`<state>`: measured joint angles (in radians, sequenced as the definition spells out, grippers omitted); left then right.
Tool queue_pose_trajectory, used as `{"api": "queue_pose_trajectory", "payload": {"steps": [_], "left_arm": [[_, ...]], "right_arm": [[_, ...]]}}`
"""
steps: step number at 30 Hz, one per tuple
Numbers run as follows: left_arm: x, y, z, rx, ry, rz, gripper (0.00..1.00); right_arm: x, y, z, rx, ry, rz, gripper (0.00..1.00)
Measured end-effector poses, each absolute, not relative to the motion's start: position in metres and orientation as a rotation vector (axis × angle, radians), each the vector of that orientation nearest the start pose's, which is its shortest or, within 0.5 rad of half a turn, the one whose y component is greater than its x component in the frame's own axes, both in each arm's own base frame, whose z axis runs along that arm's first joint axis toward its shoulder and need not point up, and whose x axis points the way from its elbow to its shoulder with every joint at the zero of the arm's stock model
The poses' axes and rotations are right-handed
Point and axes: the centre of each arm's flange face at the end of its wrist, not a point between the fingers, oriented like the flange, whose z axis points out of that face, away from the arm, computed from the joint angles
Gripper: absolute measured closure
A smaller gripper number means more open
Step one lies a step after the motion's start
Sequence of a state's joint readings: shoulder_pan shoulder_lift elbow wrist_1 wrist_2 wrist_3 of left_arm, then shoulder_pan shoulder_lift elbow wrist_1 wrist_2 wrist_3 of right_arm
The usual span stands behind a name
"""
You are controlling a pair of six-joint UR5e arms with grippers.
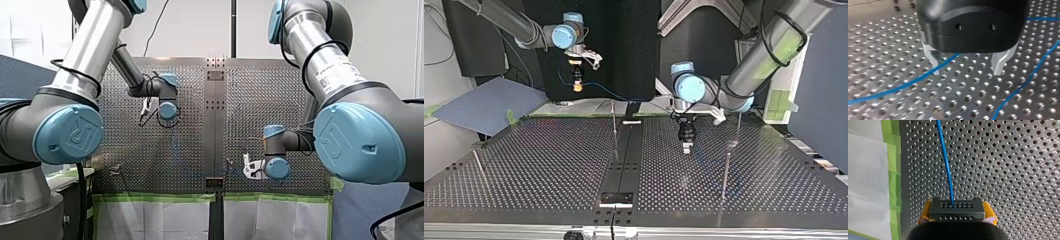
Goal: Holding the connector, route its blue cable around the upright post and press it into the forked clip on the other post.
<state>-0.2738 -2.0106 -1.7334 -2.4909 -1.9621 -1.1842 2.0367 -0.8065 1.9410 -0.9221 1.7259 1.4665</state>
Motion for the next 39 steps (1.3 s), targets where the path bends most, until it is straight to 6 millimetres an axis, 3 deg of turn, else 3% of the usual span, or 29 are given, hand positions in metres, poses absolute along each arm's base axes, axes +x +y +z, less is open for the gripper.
{"api": "queue_pose_trajectory", "payload": {"steps": [8,24,39], "left_arm": [[0.541,-0.259,0.188,0.262,1.581,0.370,0.00],[0.529,-0.252,0.167,0.305,1.629,0.381,0.00],[0.527,-0.247,0.108,0.359,1.716,0.491,0.00]], "right_arm": [[0.347,-0.424,-0.004,1.661,-1.045,1.215,1.00],[0.348,-0.424,-0.004,1.661,-1.044,1.217,1.00],[0.347,-0.425,-0.004,1.658,-1.043,1.219,1.00]]}}
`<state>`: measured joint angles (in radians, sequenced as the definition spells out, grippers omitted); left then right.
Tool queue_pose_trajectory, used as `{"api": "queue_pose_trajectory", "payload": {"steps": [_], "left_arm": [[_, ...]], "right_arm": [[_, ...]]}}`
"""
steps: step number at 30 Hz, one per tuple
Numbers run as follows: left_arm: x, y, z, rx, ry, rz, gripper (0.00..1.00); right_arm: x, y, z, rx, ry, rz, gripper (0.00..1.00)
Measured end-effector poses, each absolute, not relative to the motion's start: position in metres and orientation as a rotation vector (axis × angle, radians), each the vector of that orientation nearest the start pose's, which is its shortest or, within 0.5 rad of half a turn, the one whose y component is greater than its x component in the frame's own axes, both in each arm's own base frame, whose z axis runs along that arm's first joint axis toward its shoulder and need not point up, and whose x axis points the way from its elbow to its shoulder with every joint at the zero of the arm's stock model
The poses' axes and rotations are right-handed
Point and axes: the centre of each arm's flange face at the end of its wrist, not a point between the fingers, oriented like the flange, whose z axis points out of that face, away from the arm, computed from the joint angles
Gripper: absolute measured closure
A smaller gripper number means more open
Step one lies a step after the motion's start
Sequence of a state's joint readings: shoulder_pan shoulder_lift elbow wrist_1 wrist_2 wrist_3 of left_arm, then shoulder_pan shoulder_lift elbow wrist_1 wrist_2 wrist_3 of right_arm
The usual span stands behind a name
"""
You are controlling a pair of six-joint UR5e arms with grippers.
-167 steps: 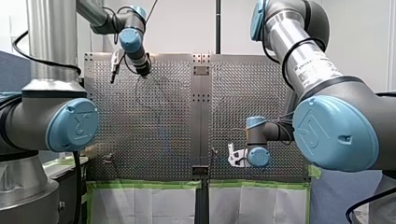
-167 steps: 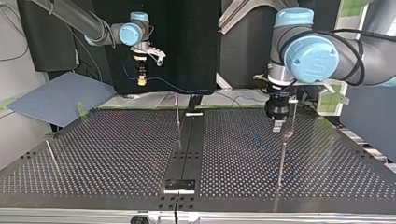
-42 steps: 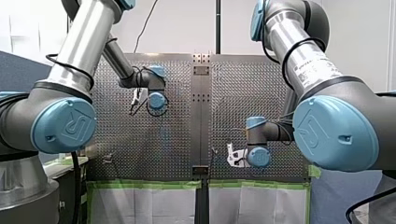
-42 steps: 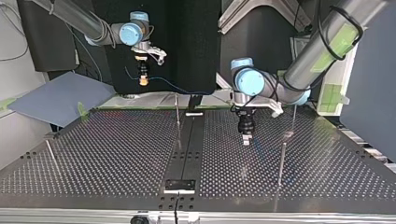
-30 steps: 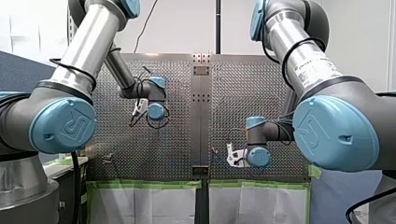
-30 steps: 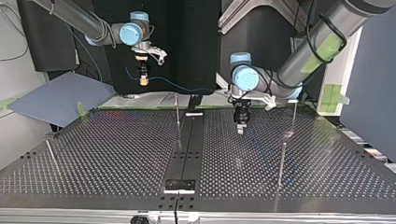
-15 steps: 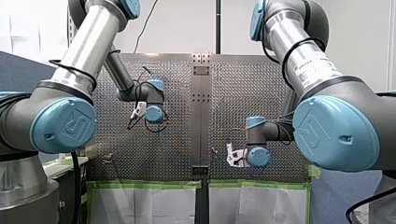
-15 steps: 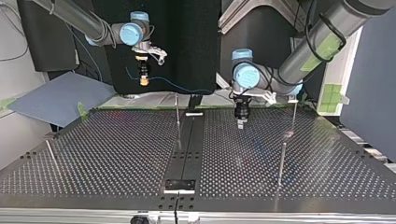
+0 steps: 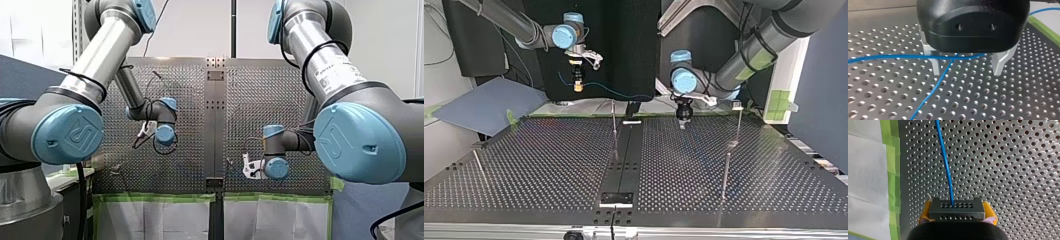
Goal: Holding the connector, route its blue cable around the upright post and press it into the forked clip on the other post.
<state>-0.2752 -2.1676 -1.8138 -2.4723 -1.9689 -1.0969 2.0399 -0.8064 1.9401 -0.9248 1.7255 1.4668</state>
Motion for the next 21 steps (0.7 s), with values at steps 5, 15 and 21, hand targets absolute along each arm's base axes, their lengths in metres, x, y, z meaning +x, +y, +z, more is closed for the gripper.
{"api": "queue_pose_trajectory", "payload": {"steps": [5,15,21], "left_arm": [[0.527,-0.247,0.103,0.364,1.721,0.498,0.00],[0.532,-0.251,0.089,0.386,1.747,0.528,0.00],[0.539,-0.255,0.075,0.405,1.782,0.563,0.00]], "right_arm": [[0.347,-0.425,-0.004,1.658,-1.043,1.219,1.00],[0.349,-0.423,-0.004,1.663,-1.041,1.218,1.00],[0.349,-0.423,-0.004,1.667,-1.041,1.215,1.00]]}}
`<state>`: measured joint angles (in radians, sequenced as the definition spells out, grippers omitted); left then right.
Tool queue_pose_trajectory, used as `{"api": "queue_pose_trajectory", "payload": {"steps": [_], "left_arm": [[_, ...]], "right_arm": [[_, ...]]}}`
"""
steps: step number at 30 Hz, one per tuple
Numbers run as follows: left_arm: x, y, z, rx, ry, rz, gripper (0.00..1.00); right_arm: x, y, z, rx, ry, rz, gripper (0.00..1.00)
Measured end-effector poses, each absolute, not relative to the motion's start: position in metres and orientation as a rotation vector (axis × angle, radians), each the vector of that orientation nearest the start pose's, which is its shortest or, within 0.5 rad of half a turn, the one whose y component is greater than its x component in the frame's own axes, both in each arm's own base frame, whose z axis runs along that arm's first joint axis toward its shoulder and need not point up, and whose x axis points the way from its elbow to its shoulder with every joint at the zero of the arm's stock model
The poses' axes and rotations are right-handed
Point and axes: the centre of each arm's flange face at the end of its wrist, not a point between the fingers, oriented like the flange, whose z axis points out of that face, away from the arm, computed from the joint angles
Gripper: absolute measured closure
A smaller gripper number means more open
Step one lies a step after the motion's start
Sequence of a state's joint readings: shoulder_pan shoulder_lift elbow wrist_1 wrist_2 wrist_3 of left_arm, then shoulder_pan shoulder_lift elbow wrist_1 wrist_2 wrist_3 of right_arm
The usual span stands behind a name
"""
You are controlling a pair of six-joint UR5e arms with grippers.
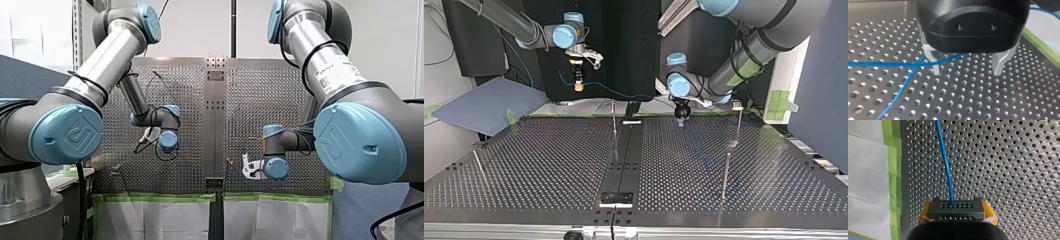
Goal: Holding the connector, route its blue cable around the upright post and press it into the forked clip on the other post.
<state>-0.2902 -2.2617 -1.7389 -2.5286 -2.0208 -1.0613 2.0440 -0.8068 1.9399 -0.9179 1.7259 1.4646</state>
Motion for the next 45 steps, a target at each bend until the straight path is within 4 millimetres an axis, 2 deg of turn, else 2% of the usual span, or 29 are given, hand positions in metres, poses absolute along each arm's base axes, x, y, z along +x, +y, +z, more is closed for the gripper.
{"api": "queue_pose_trajectory", "payload": {"steps": [5,12,15,25,45], "left_arm": [[0.539,-0.260,0.055,0.438,1.813,0.551,0.00],[0.526,-0.265,0.015,0.495,1.881,0.547,0.00],[0.522,-0.266,0.005,0.513,1.901,0.542,0.00],[0.514,-0.278,0.000,0.526,1.908,0.498,0.00],[0.520,-0.292,0.003,0.355,1.848,0.318,0.00]], "right_arm": [[0.349,-0.422,-0.004,1.667,-1.042,1.216,1.00],[0.349,-0.422,-0.005,1.669,-1.041,1.214,1.00],[0.349,-0.422,-0.005,1.670,-1.040,1.214,1.00],[0.349,-0.422,-0.005,1.669,-1.042,1.215,1.00],[0.347,-0.425,-0.004,1.657,-1.043,1.219,1.00]]}}
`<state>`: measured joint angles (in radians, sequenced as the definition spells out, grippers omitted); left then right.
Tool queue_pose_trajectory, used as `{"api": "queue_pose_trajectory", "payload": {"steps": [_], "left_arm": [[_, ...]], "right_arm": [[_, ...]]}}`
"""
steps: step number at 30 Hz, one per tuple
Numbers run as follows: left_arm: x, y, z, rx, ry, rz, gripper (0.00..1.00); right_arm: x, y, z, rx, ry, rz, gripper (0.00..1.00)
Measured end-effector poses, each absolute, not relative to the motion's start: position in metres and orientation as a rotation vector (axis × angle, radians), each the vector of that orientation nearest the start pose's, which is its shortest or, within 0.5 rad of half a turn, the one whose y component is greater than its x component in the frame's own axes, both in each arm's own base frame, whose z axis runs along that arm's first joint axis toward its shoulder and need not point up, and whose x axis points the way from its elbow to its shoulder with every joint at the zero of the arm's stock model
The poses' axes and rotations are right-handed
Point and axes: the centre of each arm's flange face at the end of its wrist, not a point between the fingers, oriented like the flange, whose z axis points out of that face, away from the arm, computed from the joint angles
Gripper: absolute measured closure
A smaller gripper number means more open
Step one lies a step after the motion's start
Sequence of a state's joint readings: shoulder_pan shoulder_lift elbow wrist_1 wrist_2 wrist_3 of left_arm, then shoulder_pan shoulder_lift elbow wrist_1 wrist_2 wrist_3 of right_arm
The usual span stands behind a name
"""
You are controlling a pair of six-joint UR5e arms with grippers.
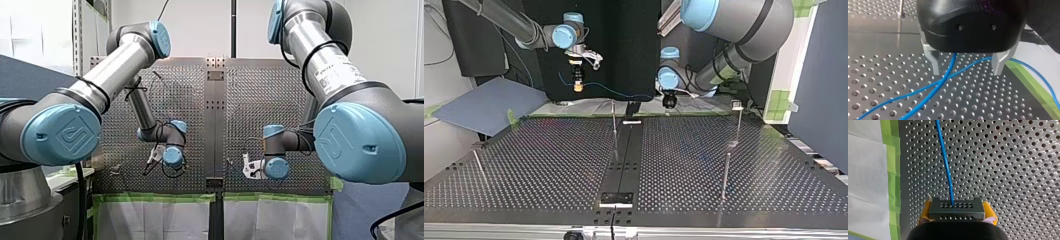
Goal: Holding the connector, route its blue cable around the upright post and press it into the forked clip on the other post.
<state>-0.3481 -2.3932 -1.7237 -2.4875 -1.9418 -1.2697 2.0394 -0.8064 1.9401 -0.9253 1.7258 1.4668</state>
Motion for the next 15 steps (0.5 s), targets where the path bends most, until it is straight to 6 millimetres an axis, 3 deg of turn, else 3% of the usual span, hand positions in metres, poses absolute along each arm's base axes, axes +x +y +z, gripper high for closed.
{"api": "queue_pose_trajectory", "payload": {"steps": [15], "left_arm": [[0.505,-0.315,0.001,0.280,1.845,0.186,0.00]], "right_arm": [[0.347,-0.425,-0.004,1.657,-1.041,1.220,1.00]]}}
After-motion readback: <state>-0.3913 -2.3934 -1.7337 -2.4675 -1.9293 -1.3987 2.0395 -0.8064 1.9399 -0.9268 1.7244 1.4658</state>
